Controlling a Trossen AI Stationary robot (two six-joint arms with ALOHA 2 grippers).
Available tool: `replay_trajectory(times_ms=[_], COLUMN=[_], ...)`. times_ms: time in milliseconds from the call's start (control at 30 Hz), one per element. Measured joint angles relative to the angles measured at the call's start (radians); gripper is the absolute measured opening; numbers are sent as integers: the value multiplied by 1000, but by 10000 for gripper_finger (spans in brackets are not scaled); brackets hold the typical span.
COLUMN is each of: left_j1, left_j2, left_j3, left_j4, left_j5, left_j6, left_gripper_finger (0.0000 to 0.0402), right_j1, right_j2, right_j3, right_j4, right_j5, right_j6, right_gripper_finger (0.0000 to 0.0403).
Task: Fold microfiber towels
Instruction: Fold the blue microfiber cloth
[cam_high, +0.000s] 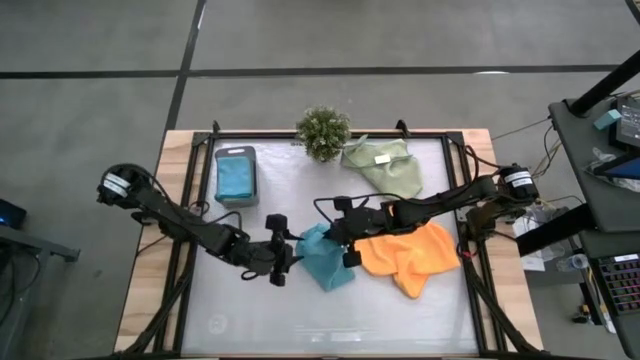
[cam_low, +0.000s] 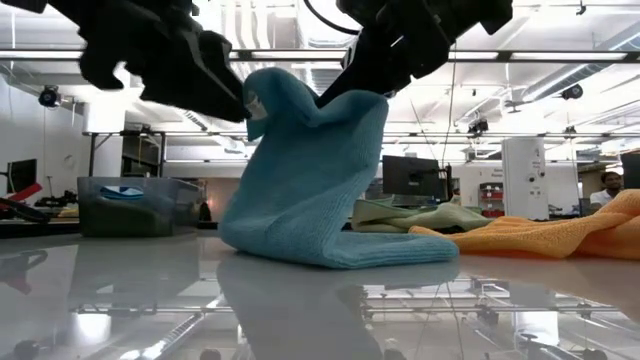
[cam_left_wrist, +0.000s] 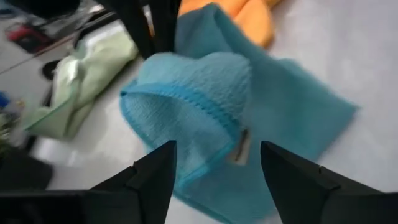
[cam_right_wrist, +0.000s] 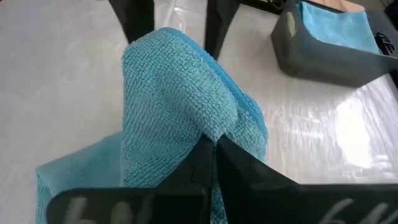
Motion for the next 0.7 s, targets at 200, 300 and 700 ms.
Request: replay_trajectory(times_ms=[200,300,700], left_j1=[0,1,2], left_j2=[23,22,-36], left_j3=[0,0,13], left_j4=[36,47,98], left_j5=[-48,-65,-1], left_j6=[-22,-23,-26], left_gripper_finger=[152,82,1], right_j1=[0,0,0], right_j2=[0,0,17], right_j3=[2,1,0], right_j4=[10,35,62], right_j5=[0,0,-10], right_j6=[24,51,53], right_gripper_finger=[9,9,19])
